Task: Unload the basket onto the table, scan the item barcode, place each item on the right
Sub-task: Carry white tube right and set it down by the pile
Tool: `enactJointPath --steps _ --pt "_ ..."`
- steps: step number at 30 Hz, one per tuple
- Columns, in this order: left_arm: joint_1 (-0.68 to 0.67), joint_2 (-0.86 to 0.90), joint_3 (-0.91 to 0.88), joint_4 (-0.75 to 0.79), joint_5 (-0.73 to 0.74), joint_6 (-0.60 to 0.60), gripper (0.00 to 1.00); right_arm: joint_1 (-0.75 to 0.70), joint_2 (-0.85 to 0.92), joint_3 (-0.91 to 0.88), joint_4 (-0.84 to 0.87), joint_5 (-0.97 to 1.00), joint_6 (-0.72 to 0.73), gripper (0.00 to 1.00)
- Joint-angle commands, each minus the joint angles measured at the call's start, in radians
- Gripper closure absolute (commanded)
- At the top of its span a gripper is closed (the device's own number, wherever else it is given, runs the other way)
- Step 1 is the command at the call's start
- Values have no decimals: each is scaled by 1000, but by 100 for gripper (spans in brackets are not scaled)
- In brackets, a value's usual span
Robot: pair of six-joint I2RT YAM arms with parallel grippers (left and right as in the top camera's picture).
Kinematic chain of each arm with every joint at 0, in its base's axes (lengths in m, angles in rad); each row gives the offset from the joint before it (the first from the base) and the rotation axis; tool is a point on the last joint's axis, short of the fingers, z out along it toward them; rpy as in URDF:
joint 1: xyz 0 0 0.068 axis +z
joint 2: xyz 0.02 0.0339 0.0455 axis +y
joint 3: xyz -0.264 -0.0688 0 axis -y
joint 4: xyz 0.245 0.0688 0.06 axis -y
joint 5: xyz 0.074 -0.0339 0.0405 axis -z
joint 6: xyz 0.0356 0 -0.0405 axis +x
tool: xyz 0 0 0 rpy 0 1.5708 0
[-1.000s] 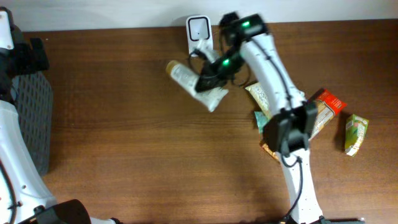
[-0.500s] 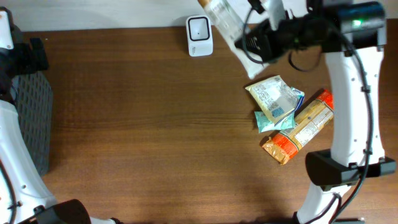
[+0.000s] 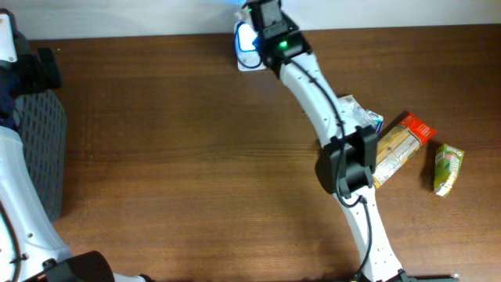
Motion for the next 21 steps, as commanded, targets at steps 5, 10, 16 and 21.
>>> enactJointPath --steps 5,10,16,21 --pt "1 -15 7 1 3 15 1 30 34 12 24 119 -50 96" --pt "1 -15 7 1 3 15 1 63 -9 13 -27 47 24 96" --pt "1 -15 7 1 3 15 1 78 -304 15 -694 -417 726 96" --pt "1 -15 7 1 3 16 1 76 -312 10 -1006 -467 876 96"
